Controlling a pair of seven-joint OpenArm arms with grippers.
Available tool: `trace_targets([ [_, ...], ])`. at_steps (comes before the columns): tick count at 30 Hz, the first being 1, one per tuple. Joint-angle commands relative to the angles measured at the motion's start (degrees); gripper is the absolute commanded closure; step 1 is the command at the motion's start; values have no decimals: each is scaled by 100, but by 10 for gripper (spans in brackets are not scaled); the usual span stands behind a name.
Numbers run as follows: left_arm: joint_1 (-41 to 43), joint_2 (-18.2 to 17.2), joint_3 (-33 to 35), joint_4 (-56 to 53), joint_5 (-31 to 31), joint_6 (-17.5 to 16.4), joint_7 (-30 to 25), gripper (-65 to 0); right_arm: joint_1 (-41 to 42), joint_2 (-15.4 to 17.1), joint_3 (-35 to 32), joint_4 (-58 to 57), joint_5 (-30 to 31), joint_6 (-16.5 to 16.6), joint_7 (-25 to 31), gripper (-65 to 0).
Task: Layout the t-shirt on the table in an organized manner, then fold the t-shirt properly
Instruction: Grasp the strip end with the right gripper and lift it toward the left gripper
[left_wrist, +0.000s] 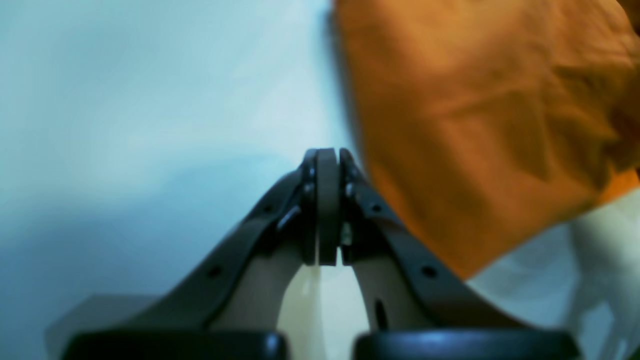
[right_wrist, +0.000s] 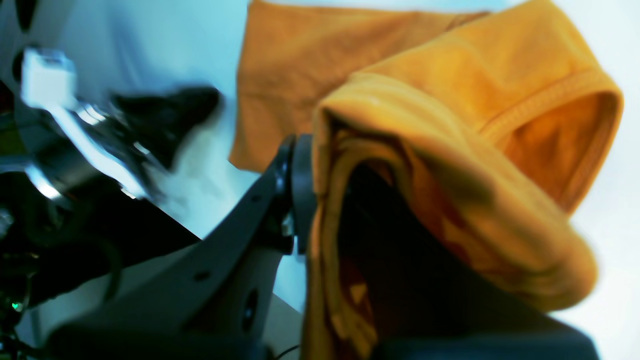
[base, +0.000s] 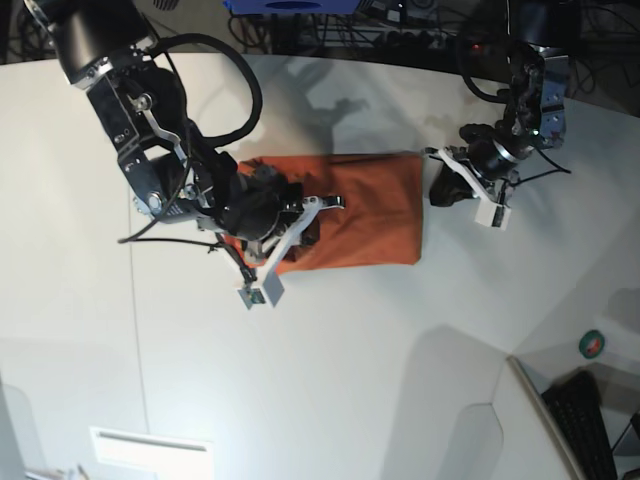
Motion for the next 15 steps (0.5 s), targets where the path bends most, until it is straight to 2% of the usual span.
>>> trace_targets([
  [1, -87, -91, 23, 65, -63, -8, -124, 0, 170, -21, -129, 98, 52, -68, 102, 0],
  [5, -96, 59, 129, 74, -63, -8, -106, 0, 407, -127, -560, 81, 61, -323, 102, 0],
  [10, -87, 94, 164, 109, -63, -8, -98, 0, 442, -373, -631, 37, 52, -323, 84, 0],
  [15, -79, 102, 129, 109, -63, -8, -98, 0, 574, -513, -639, -579, 52, -323, 111, 0],
])
